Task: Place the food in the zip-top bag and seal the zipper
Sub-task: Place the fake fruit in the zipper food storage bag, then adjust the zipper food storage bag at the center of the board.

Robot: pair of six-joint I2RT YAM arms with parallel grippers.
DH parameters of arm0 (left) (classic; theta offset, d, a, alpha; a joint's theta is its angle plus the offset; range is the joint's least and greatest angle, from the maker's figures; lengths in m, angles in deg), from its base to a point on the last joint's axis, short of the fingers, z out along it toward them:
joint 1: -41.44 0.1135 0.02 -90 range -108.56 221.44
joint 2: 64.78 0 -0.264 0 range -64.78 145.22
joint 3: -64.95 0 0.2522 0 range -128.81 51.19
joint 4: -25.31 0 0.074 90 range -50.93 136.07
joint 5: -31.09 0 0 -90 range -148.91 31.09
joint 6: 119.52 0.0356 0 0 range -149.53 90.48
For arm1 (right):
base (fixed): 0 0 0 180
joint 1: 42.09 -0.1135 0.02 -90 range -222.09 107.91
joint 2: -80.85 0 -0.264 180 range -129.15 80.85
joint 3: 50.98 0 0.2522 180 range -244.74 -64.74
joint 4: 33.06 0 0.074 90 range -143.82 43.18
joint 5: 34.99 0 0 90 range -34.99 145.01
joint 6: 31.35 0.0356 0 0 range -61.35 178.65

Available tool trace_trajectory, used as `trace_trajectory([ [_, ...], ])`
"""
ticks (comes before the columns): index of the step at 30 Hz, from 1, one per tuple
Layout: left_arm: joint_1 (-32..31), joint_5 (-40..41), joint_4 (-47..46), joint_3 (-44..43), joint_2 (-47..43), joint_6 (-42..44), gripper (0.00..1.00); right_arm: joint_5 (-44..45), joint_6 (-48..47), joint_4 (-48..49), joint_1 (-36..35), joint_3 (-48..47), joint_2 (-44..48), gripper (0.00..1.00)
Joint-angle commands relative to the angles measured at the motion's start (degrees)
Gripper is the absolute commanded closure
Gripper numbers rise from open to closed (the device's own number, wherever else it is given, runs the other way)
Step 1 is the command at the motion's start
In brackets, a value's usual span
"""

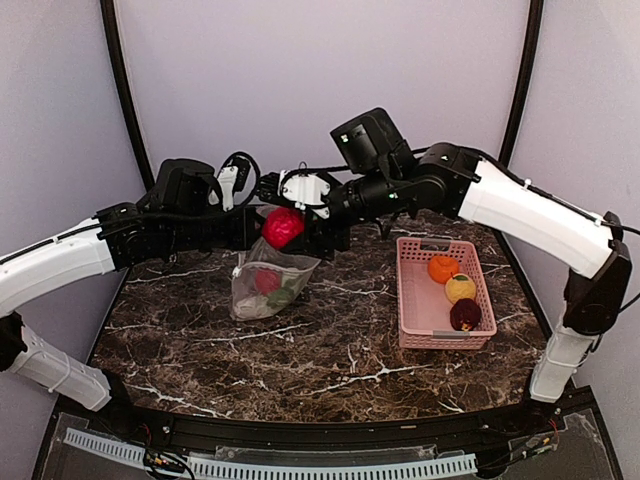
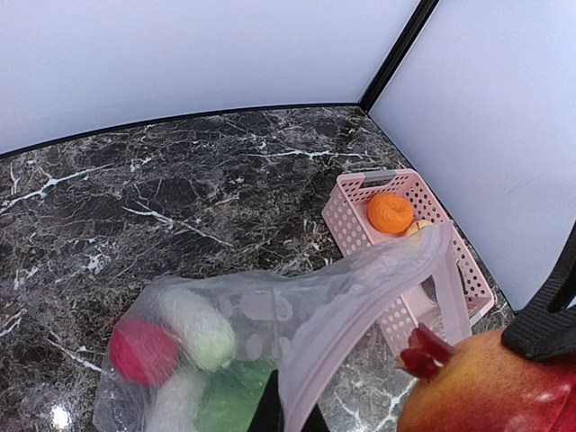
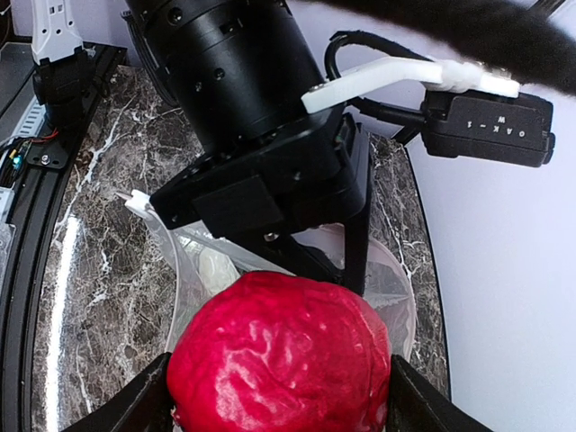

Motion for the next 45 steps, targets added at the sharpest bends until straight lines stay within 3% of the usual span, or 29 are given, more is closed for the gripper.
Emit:
trace_trajectory([
  [1, 0.35, 0.02, -1.3, 0.79, -1.66, -0.17, 0.99, 1.5, -0.94, 1.88, 0.1, 3.1, 0.36, 0.25],
  [6, 0.33, -1.5, -2.75, 1.13, -2.79, -1.13, 0.99, 3.54, -0.96, 5.8, 0.16, 5.54, -0.89, 0.22],
  [9, 0.33, -1.59, -2.92, 1.19, -3.12, -1.24, 0.99, 5.95, 2.3, 5.8, 0.72, 2.21, -3.1, 0.14],
  [12, 0.33, -1.27, -2.66, 1.32, -3.14, -1.27, 0.99, 0.58, 4.73, 1.36, 1.7, -4.77, -5.03, 0.02],
  [15, 0.33, -0.97, -2.8, 1.76, -3.21, -1.93, 0.99, -4.31, 4.22, -3.03, 1.73, -8.11, -5.51, 0.01],
  [19, 0.33, -1.0, -3.6, 2.89, -3.67, -2.67, 0.99, -8.83, 0.86, -4.0, 1.71, -3.2, -0.94, 0.02],
  [27, 0.34, -0.45, -3.7, 4.02, -3.93, -2.04, 0.99, -19.49, -10.39, -13.51, 1.78, 2.87, 4.3, 0.22],
  [33, 0.34, -0.98, -3.82, 3.75, -3.31, -1.98, 0.99, -13.63, -11.92, -13.06, 1.47, 3.12, 2.1, 0.27],
  [40, 0.35, -0.29, -1.91, 3.09, -3.93, -1.37, 0.99, -9.68, -11.89, -14.23, 1.23, 1.79, -2.37, 0.43],
  [42, 0.33, -0.16, -0.4, 2.28, -3.96, -0.67, 0.96, -8.02, -11.68, -14.08, 1.15, 1.49, -3.03, 0.57],
  [43, 0.33, -0.54, 1.49, 1.78, -3.74, -0.12, 0.94, -7.4, -11.47, -13.92, 1.15, 1.12, -3.24, 0.7],
  [45, 0.33, -1.43, 7.04, -1.1, -2.91, 2.53, 0.82, -6.15, -11.34, -13.18, 1.14, 0.65, -3.08, 0.89],
])
